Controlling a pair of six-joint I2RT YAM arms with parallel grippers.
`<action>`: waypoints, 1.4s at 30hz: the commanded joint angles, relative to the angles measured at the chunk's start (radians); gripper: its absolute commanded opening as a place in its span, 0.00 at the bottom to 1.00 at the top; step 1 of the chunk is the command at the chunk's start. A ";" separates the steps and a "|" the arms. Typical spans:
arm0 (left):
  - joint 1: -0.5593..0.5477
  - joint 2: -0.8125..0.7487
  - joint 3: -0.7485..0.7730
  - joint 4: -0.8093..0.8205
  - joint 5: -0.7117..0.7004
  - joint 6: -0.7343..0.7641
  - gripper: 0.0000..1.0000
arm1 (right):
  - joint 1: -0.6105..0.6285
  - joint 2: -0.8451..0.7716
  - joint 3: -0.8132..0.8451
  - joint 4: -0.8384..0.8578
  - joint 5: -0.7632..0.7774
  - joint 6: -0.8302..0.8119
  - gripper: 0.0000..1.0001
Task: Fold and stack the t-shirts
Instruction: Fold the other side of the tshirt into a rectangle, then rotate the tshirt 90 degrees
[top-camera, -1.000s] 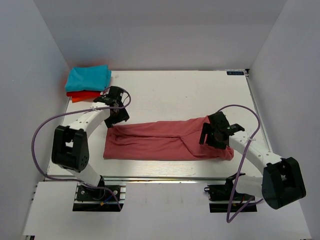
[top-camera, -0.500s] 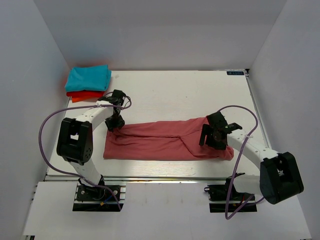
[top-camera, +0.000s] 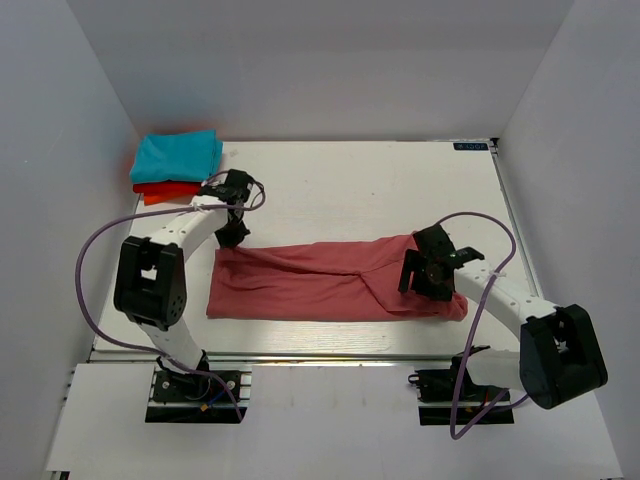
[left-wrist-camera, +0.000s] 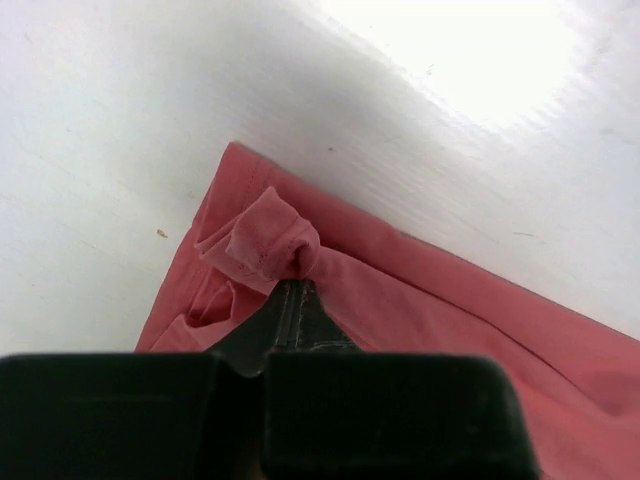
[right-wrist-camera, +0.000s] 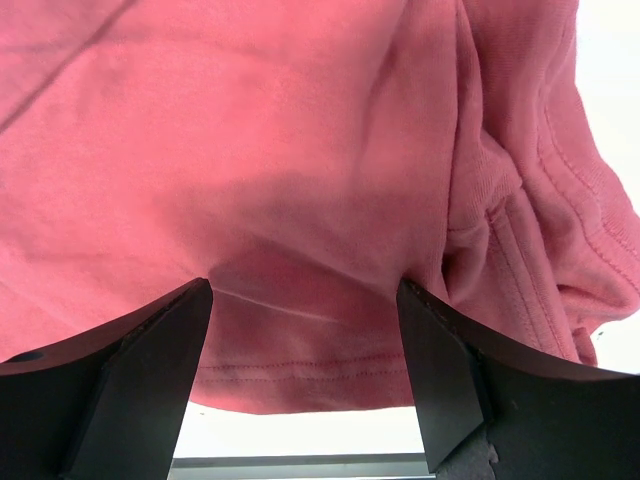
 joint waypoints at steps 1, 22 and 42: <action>-0.007 -0.138 0.022 0.042 -0.045 0.058 0.00 | -0.004 -0.034 -0.031 0.003 0.022 0.018 0.80; -0.001 -0.428 -0.291 -0.193 -0.111 -0.200 0.40 | -0.004 -0.041 -0.039 -0.017 -0.013 0.009 0.84; -0.029 -0.170 -0.303 0.267 0.285 0.038 1.00 | -0.004 -0.014 0.134 -0.024 0.007 0.009 0.86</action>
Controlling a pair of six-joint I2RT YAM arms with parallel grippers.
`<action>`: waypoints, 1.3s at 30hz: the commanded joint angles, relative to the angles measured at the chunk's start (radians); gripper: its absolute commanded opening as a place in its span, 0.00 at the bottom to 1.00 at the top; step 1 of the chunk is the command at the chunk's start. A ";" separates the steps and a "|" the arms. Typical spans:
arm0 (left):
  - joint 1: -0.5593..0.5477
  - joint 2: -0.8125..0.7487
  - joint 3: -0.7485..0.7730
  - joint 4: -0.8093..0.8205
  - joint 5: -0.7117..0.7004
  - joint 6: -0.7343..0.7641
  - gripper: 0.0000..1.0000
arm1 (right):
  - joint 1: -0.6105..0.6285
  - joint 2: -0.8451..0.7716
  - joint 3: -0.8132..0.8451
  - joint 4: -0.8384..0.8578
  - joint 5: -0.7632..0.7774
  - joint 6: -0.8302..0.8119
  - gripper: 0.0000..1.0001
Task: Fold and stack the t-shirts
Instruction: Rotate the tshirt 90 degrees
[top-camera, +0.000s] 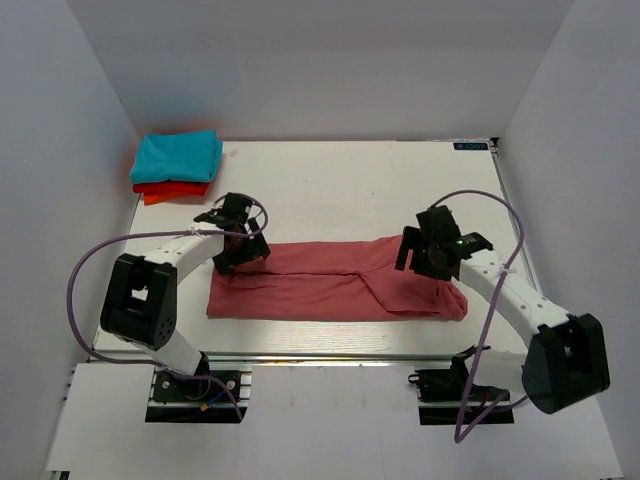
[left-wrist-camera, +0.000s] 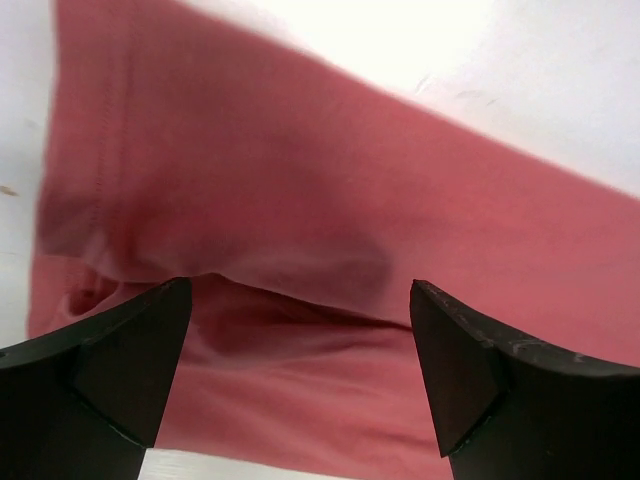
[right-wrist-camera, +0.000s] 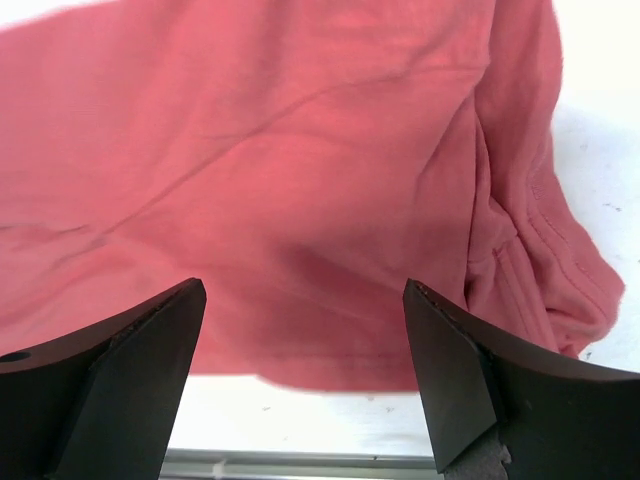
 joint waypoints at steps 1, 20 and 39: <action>-0.005 0.023 -0.055 0.050 0.045 0.010 1.00 | -0.003 0.094 -0.050 0.043 0.028 0.028 0.86; -0.352 -0.011 -0.310 -0.132 0.308 -0.185 1.00 | -0.092 0.999 0.674 0.172 -0.157 -0.138 0.84; -0.749 0.367 0.279 -0.221 0.220 -0.049 1.00 | -0.036 1.400 1.368 0.236 -0.461 -0.159 0.84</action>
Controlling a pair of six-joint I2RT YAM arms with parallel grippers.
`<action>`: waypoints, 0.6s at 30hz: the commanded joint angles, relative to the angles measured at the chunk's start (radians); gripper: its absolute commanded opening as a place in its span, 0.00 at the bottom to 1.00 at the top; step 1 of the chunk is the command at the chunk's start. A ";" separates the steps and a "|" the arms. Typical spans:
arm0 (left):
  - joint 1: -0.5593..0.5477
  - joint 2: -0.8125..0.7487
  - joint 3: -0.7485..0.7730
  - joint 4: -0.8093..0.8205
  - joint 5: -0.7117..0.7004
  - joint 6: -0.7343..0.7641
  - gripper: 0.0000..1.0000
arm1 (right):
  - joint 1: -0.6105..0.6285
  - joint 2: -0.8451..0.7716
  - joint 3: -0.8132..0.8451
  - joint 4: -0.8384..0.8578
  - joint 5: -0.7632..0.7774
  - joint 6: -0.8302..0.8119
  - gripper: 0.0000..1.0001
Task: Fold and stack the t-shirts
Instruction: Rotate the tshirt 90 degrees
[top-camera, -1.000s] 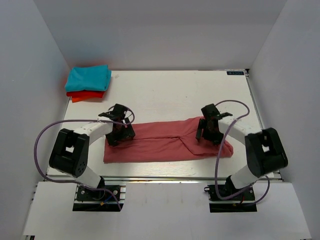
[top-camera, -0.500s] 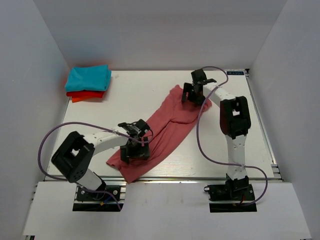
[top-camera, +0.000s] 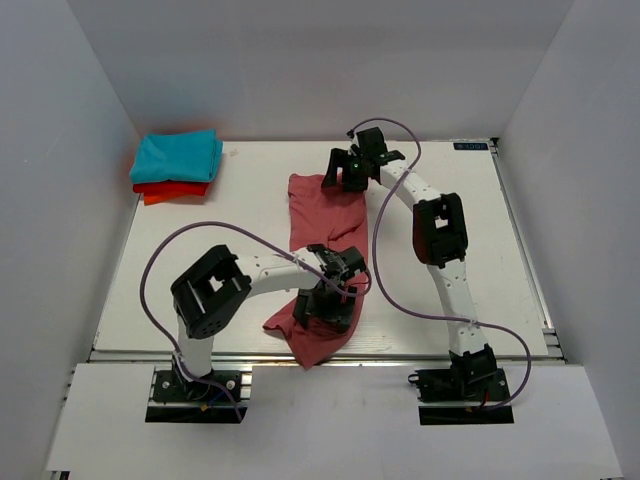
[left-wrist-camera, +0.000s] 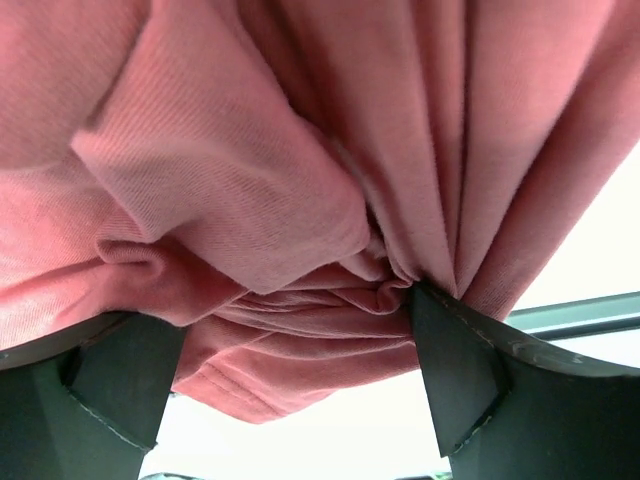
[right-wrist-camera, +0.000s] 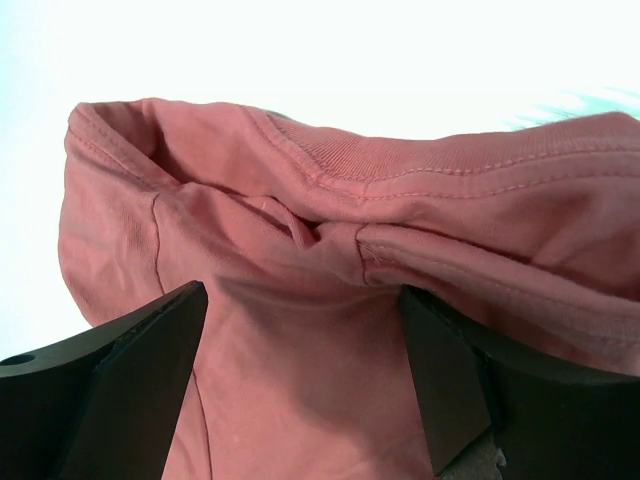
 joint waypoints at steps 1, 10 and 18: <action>-0.029 0.017 0.069 0.015 -0.030 0.034 1.00 | -0.013 0.000 -0.003 0.023 0.068 -0.036 0.84; -0.029 -0.266 0.060 -0.091 -0.271 -0.041 1.00 | 0.014 -0.296 -0.158 -0.017 0.164 -0.122 0.87; 0.004 -0.559 -0.132 -0.156 -0.521 -0.221 1.00 | 0.137 -0.456 -0.435 -0.096 0.379 -0.093 0.90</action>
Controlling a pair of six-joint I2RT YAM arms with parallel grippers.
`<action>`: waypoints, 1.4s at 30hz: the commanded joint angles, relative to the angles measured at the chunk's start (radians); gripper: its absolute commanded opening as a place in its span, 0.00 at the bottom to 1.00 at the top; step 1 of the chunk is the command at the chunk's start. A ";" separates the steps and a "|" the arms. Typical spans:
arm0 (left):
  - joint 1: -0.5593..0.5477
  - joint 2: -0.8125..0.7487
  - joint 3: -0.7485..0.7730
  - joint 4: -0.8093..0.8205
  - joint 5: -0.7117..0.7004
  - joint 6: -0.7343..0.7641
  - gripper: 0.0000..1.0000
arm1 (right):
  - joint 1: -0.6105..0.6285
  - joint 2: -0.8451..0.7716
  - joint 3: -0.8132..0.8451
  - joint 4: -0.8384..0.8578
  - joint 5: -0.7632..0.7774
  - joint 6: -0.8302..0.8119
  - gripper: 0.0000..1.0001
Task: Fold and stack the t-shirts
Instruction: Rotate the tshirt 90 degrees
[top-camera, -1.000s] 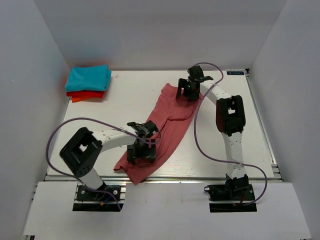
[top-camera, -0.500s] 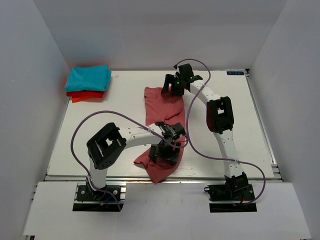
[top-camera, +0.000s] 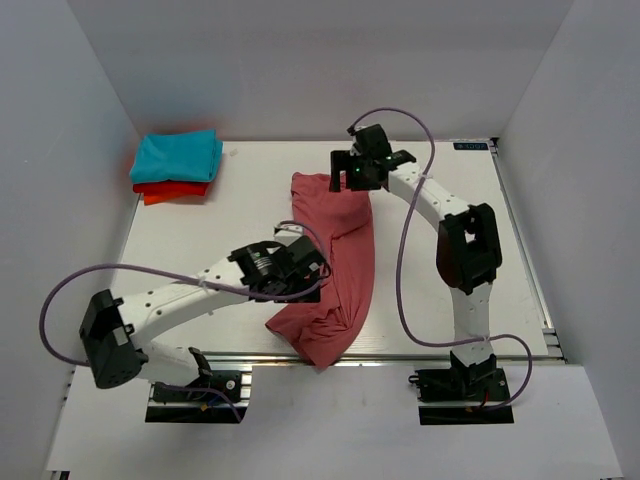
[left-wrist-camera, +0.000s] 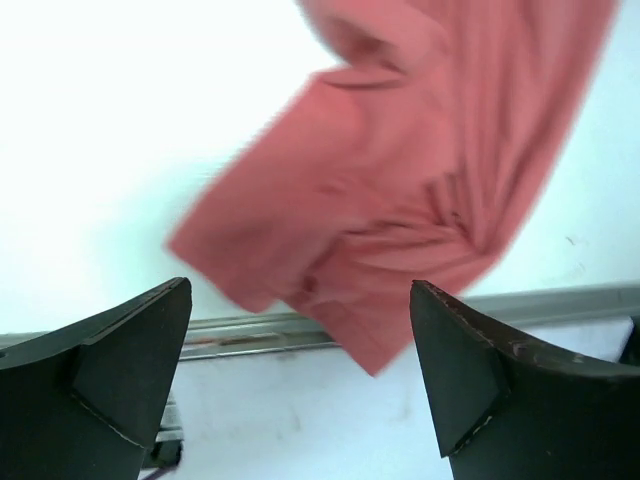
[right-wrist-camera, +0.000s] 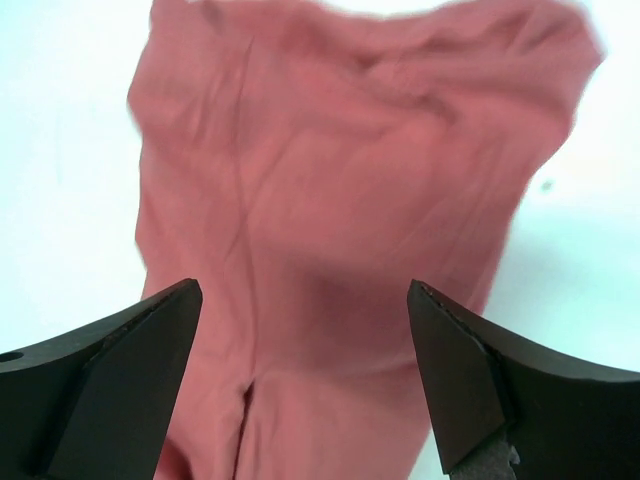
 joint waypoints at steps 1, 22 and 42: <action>0.030 -0.091 -0.083 -0.012 -0.140 -0.075 1.00 | 0.099 -0.055 -0.088 -0.063 0.162 0.012 0.90; 0.272 -0.206 -0.206 0.240 -0.106 0.104 1.00 | 0.132 0.317 0.155 -0.260 0.320 0.190 0.90; 0.292 -0.189 -0.343 0.303 0.107 0.138 1.00 | 0.113 -0.216 -0.240 0.082 -0.048 -0.045 0.90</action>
